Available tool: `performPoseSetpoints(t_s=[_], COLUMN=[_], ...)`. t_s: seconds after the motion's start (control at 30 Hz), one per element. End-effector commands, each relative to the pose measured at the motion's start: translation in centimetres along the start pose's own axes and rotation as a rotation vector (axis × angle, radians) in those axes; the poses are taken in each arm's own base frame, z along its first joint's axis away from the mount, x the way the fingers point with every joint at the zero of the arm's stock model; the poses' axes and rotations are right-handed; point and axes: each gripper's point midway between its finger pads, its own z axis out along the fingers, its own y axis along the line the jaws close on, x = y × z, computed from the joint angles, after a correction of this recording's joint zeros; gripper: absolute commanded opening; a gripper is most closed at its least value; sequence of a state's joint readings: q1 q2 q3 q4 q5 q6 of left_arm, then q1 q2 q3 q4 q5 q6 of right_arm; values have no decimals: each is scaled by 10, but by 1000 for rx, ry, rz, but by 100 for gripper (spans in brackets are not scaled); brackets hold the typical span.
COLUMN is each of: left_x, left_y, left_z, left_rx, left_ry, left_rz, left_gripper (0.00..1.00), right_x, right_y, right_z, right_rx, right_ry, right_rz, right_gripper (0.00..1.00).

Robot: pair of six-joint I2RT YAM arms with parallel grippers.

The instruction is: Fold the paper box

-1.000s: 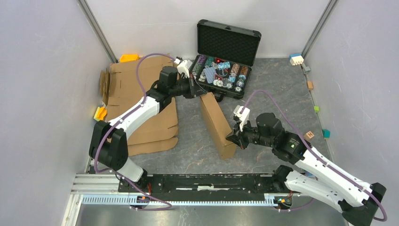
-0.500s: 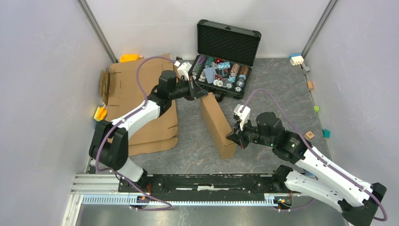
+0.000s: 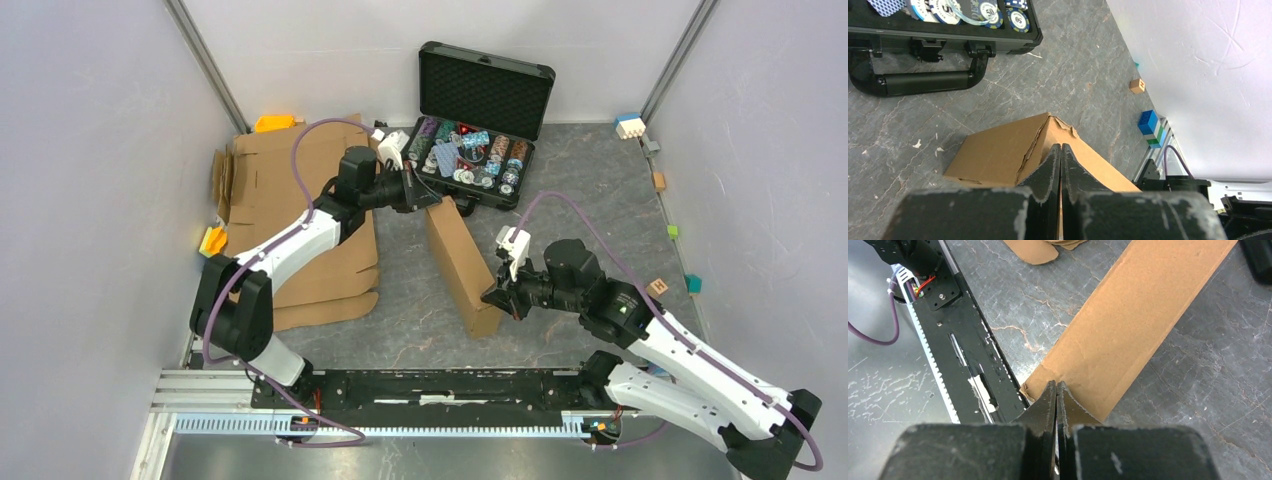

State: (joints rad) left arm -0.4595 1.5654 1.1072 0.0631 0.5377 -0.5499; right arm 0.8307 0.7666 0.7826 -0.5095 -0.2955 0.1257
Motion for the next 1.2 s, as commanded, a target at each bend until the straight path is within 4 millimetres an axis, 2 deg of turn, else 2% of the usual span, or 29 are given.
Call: performPoseSetpoints(t_s=[0.0, 0.17, 0.3, 0.37, 0.43, 0.53, 0.6, 0.7, 0.8, 0.9, 0.97, 1.07, 1.17], left_x=[37, 46, 50, 46, 37, 11, -6, -24, -34, -31, -22, -6, 15], left_y=[27, 36, 39, 36, 29, 12, -1, -14, -20, -14, -5, 11, 26], left_z=[11, 20, 20, 18, 15, 10, 5, 0, -2, -4, -4, -3, -2], left_rx=[-31, -26, -38, -36, -31, -20, -12, -5, -9, -41, -68, -118, -136], left_ry=[81, 93, 98, 91, 83, 51, 31, 10, -2, 0, 16, 47, 72], left_rz=[-67, -89, -93, -88, -74, -40, -22, -5, 7, 3, 0, -13, -32], left_gripper=[2, 2, 2, 2, 2, 3, 4, 7, 17, 27, 29, 29, 23], right_x=[27, 40, 35, 25, 10, -15, -24, -23, -12, -6, -4, -3, -2], right_y=[0, -11, -11, -11, -9, -7, -6, -6, -6, -5, -5, -6, -6], right_z=[6, 6, 4, 2, -2, -8, -10, -8, -3, -1, -1, -1, -1], right_rx=[-12, 43, 45, 50, 48, 52, 53, 45, 34, 28, 27, 32, 30], right_ry=[50, 83, 86, 69, 46, 8, -9, -8, 8, 15, 17, 16, 20], right_rz=[21, 21, 8, -4, -19, -42, -53, -53, -39, -26, -26, -26, -27], right_gripper=[1, 1, 0, 0, 0, 0, 0, 0, 0, 0, 0, 0, 0])
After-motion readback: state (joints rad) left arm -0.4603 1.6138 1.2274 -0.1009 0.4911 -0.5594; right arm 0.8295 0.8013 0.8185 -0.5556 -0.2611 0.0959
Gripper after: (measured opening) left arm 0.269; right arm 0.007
